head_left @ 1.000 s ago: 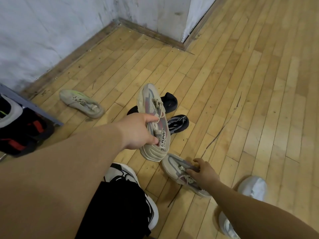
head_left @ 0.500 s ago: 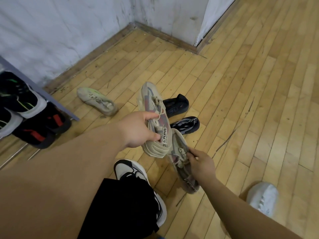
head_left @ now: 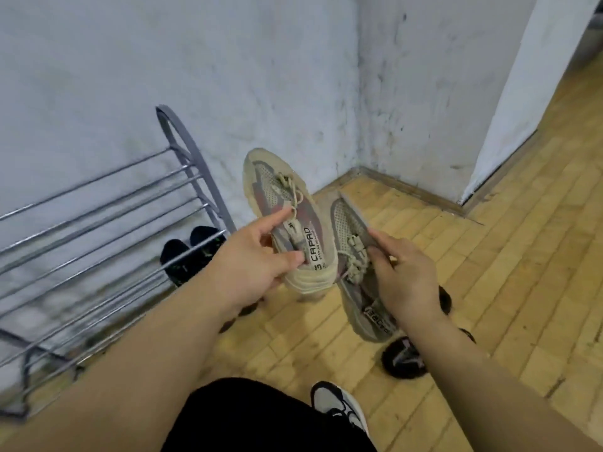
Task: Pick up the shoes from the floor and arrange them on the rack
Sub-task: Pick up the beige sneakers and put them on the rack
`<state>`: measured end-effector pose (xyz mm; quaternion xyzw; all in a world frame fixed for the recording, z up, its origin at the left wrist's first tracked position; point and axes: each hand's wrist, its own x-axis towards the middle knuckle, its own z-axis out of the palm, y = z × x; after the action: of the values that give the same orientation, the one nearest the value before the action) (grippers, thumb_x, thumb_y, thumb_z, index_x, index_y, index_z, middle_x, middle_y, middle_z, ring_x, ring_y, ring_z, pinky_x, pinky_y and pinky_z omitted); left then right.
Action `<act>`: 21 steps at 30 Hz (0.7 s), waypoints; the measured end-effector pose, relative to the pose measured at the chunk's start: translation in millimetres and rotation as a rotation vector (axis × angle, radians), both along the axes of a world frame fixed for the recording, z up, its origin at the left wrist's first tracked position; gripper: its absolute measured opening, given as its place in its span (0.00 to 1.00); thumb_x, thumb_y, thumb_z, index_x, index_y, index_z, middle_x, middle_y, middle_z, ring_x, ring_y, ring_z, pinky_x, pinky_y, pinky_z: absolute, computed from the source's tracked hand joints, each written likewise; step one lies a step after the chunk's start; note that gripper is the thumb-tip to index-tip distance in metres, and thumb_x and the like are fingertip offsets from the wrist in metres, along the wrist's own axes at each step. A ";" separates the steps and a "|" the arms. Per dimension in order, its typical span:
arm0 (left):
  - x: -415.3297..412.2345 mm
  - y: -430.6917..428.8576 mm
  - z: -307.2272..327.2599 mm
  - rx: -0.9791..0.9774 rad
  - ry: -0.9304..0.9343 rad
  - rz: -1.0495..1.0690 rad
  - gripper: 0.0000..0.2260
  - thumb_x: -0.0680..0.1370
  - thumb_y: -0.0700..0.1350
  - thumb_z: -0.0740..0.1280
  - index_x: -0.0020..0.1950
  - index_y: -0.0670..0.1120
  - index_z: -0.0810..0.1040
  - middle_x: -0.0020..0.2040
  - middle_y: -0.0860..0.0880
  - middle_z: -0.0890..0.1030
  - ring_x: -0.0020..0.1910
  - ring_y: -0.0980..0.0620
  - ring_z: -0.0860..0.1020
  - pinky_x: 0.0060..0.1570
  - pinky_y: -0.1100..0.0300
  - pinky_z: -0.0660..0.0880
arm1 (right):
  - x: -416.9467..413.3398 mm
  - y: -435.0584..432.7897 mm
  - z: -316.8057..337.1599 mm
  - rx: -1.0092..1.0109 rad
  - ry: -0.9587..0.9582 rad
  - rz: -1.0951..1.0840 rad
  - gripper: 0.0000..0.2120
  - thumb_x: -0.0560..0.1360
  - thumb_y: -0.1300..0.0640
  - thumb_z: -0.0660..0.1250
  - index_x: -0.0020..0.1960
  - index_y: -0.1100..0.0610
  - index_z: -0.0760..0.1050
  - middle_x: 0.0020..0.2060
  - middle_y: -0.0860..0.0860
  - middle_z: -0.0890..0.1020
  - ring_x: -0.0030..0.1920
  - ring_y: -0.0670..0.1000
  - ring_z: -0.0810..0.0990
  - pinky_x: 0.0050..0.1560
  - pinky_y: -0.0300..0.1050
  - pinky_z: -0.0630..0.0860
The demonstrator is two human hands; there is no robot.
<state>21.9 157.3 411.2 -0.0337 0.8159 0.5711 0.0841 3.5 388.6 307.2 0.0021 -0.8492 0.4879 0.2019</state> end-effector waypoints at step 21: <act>208.2 -302.0 17.4 -0.052 0.236 0.623 0.33 0.74 0.39 0.78 0.71 0.65 0.73 0.68 0.60 0.77 0.48 0.52 0.86 0.46 0.55 0.82 | 11.2 -319.9 132.8 0.187 0.111 0.663 0.15 0.82 0.56 0.67 0.66 0.45 0.81 0.60 0.43 0.83 0.59 0.45 0.79 0.50 0.23 0.66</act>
<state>230.1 -144.7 428.6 -0.2172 0.7848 0.5483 -0.1905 14.7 68.8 439.9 0.3231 -0.8310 0.4462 0.0773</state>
